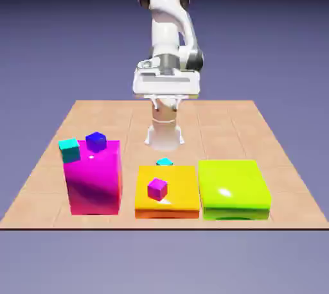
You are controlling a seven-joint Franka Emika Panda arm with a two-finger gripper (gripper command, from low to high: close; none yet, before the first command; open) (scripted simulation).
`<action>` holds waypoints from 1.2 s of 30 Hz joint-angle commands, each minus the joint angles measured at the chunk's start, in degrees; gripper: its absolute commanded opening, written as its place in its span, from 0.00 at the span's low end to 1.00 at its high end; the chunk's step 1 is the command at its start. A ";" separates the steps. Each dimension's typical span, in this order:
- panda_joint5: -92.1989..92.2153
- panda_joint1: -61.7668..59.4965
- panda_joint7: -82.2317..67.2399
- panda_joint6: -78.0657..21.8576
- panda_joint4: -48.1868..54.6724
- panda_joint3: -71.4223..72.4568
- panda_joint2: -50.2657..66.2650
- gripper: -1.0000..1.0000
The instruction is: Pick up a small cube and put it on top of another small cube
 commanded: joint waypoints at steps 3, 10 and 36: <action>-1.65 -2.35 -7.48 -3.46 -0.19 5.65 0.55 0.50; -5.50 -7.84 -24.92 -11.52 -0.65 18.82 1.84 0.50; -19.81 -28.22 -89.71 -41.46 -2.33 67.74 6.62 0.50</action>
